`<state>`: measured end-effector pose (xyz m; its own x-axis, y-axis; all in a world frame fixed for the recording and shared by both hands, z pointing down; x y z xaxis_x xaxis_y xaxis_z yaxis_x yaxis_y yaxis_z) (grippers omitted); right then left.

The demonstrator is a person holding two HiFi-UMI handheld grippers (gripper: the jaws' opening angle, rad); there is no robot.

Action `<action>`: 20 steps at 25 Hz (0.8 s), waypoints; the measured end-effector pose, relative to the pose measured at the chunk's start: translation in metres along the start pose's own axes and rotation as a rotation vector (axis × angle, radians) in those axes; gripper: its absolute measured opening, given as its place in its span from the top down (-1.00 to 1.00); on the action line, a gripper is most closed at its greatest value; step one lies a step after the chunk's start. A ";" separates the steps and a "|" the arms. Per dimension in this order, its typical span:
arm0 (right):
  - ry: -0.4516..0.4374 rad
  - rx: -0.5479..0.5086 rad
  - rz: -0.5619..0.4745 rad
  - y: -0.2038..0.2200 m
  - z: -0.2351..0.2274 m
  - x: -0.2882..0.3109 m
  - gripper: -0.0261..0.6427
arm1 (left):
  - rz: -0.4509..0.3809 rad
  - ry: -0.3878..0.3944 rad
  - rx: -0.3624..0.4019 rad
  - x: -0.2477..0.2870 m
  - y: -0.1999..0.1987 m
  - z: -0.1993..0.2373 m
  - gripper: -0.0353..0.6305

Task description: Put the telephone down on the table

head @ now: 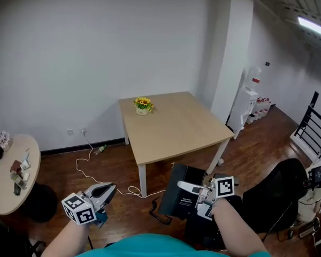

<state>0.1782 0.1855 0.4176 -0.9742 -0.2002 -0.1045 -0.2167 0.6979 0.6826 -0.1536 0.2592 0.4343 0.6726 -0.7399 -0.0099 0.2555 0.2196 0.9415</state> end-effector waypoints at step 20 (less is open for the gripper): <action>0.042 0.023 -0.084 -0.102 -0.132 0.155 0.41 | 0.083 0.196 0.050 0.118 -0.072 0.213 0.88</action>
<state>0.0581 -0.0071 0.4275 -0.9491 -0.2872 -0.1295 -0.2993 0.6933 0.6555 -0.2408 0.0205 0.4375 0.8136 -0.5814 0.0077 0.1622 0.2397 0.9572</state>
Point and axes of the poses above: the fingertips, and each gripper's own axes: x forward along the fingers, z to its left, y out of its underside, the point moved 7 cm from there along -x, backward along the fingers, and after that the axes turned 5 degrees about -x, right-handed, at the moved point
